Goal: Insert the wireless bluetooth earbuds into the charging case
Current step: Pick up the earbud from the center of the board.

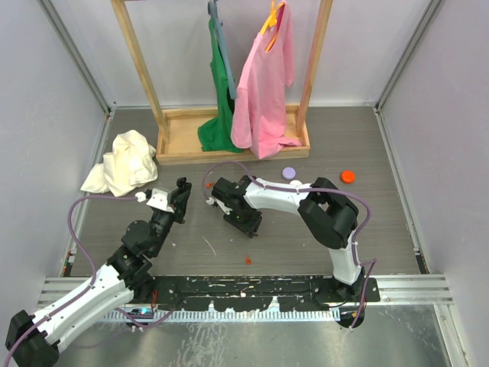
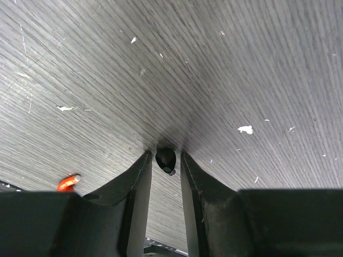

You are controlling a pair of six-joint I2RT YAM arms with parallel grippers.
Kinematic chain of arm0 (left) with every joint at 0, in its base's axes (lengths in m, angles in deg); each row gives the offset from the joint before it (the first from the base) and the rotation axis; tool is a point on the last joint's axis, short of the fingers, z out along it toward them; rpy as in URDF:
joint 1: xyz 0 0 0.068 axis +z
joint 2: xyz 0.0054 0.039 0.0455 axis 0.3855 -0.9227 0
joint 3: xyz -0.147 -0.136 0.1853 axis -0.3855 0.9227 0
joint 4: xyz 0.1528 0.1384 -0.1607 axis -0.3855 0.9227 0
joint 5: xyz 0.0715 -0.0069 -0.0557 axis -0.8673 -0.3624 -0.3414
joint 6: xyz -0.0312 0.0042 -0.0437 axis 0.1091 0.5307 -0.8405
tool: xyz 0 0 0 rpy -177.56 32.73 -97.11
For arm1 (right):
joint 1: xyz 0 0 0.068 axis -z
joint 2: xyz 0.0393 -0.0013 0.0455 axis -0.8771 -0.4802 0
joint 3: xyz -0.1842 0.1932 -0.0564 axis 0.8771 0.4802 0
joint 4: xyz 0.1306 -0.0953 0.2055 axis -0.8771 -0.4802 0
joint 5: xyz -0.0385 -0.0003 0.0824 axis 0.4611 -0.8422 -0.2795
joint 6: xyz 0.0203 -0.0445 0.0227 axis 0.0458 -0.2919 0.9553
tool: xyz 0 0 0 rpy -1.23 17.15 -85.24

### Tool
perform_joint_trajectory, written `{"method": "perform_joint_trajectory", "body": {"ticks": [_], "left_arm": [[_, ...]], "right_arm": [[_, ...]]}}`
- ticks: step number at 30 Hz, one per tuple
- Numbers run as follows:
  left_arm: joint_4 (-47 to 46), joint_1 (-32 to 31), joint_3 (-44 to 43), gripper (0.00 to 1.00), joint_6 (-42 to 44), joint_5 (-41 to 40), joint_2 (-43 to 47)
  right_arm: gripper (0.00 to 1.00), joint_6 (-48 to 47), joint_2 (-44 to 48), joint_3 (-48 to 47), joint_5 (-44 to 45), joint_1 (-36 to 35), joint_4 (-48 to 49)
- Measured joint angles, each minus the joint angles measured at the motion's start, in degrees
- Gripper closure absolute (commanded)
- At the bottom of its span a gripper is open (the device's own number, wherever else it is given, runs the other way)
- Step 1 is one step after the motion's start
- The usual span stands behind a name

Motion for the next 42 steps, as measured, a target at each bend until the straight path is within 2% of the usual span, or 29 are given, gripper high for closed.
{"method": "perform_joint_trajectory", "body": {"ticks": [12, 27, 31, 42], "left_arm": [[-0.2, 0.1, 0.0, 1.00, 0.0, 1.4, -0.4], [-1.5, 0.2, 0.0, 1.00, 0.0, 5.0, -1.1], [-3.9, 0.2, 0.5, 1.00, 0.2, 8.0, -1.1], [-11.5, 0.2, 2.4, 1.00, 1.7, 18.2, -0.5]], "right_arm": [[0.69, -1.1, 0.0, -0.1, -1.5, 0.2, 0.8], [0.86, -1.1, 1.7, 1.1, -1.6, 0.5, 3.3], [0.87, -0.8, 6.6, 3.1, -2.0, 1.2, 5.7], [0.85, 3.3, 27.3, 9.7, -3.5, 3.7, 15.5]]}}
